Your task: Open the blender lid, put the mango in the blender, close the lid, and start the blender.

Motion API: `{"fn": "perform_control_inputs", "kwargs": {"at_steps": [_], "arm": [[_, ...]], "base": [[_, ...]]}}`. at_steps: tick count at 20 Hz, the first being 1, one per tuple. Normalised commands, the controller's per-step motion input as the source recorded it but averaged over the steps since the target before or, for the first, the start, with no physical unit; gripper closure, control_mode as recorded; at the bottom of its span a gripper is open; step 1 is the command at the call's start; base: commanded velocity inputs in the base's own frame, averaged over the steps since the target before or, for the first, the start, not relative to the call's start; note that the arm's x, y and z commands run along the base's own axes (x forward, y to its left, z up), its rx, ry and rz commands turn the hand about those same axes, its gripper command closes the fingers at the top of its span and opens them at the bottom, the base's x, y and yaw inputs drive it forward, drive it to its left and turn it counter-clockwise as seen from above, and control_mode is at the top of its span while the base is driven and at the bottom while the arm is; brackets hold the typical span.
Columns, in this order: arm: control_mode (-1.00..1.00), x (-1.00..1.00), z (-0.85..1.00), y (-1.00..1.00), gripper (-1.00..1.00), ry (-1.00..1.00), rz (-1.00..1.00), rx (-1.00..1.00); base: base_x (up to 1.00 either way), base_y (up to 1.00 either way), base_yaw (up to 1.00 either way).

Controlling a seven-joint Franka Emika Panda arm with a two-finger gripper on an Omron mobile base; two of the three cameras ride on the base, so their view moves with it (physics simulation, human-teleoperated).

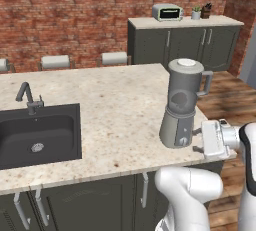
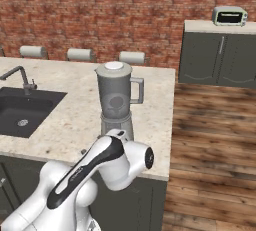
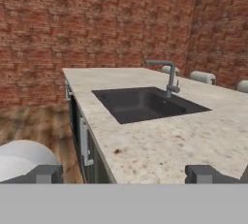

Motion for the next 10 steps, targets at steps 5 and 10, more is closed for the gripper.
{"fn": "perform_control_inputs", "kwargs": {"at_steps": [5,10], "arm": [[-1.00,0.28,-0.15,0.00,-1.00,0.00,-0.02,0.00],[-1.00,0.36,-0.17,0.00,-1.00,0.00,-0.01,0.00]], "base": [[0.00,0.00,0.00],[0.00,0.00,0.00]]}}
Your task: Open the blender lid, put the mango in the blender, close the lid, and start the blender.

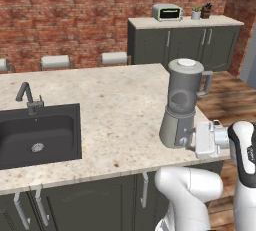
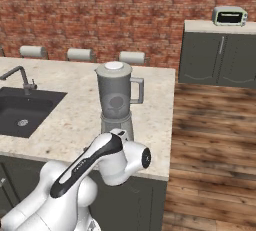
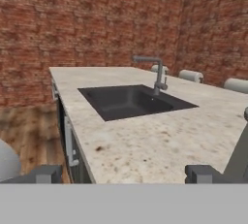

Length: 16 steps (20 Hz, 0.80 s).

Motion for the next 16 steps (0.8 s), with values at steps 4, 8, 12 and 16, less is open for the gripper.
{"fn": "perform_control_inputs", "kwargs": {"at_steps": [4,8,12,16], "arm": [[-1.00,0.28,-0.16,-0.09,-1.00,0.00,-0.01,0.00],[-1.00,0.25,-0.14,-0.15,-1.00,0.00,0.00,0.00],[-1.00,0.23,-0.11,-0.18,-1.00,0.00,0.00,0.00],[-1.00,0.19,-0.13,-0.24,-1.00,0.00,0.00,0.00]], "base": [[0.00,0.00,0.00],[0.00,0.00,0.00],[0.00,0.00,0.00],[0.00,0.00,0.00]]}}
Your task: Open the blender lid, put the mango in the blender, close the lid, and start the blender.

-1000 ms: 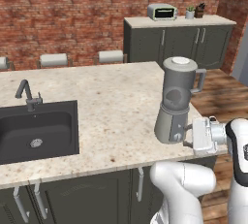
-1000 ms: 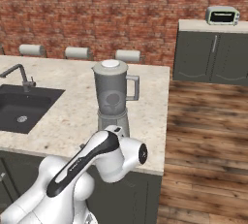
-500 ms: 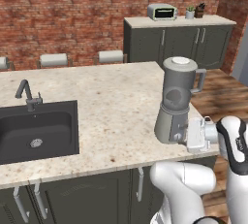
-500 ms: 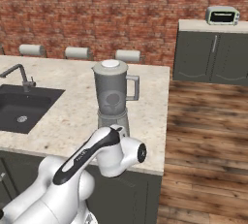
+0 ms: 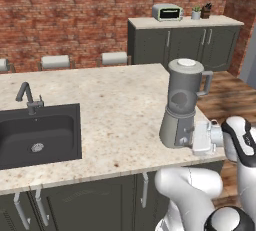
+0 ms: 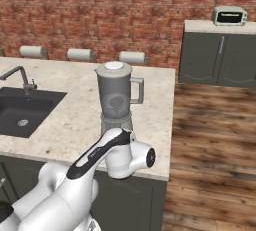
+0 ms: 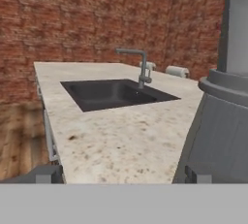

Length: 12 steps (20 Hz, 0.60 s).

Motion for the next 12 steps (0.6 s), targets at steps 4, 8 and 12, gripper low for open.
{"fn": "perform_control_inputs", "kwargs": {"at_steps": [4,8,12], "arm": [[-1.00,0.17,-0.14,-0.15,-1.00,0.00,0.00,0.00],[-1.00,0.19,-0.15,-0.01,-1.00,0.00,0.00,0.00],[-1.00,0.23,-0.12,0.00,-1.00,0.00,0.00,0.00]], "base": [[0.00,0.00,0.00],[0.00,0.00,0.00],[0.00,0.00,0.00]]}}
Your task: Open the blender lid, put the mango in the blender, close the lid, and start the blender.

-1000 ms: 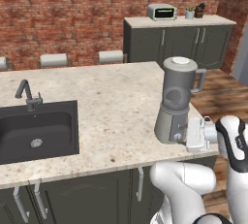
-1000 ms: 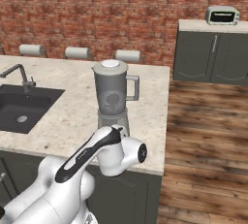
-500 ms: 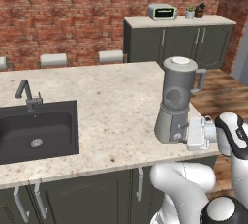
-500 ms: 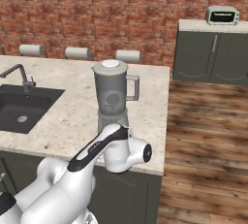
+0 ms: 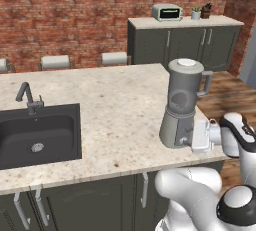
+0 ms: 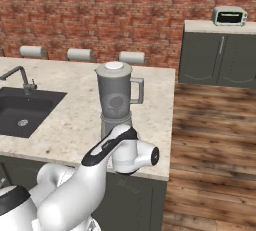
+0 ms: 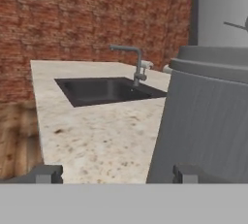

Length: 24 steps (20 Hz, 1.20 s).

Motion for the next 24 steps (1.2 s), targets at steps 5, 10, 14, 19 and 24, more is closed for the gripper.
{"fn": "perform_control_inputs", "kwargs": {"at_steps": [5,10,14,19,24], "arm": [[-1.00,0.24,-0.16,0.00,-1.00,0.00,0.00,0.00],[-1.00,-0.05,-0.07,0.00,-1.00,-0.07,0.00,0.00],[-1.00,-0.72,0.19,-0.05,-1.00,-0.22,-0.01,0.01],[-1.00,-0.50,0.73,-0.01,-1.00,-0.14,-0.05,0.00],[-1.00,-0.34,0.61,0.00,-1.00,-0.09,-0.04,0.00]], "base": [[0.00,0.00,0.00],[0.00,0.00,0.00],[0.00,0.00,0.00],[0.00,0.00,0.00],[0.00,0.00,0.00]]}}
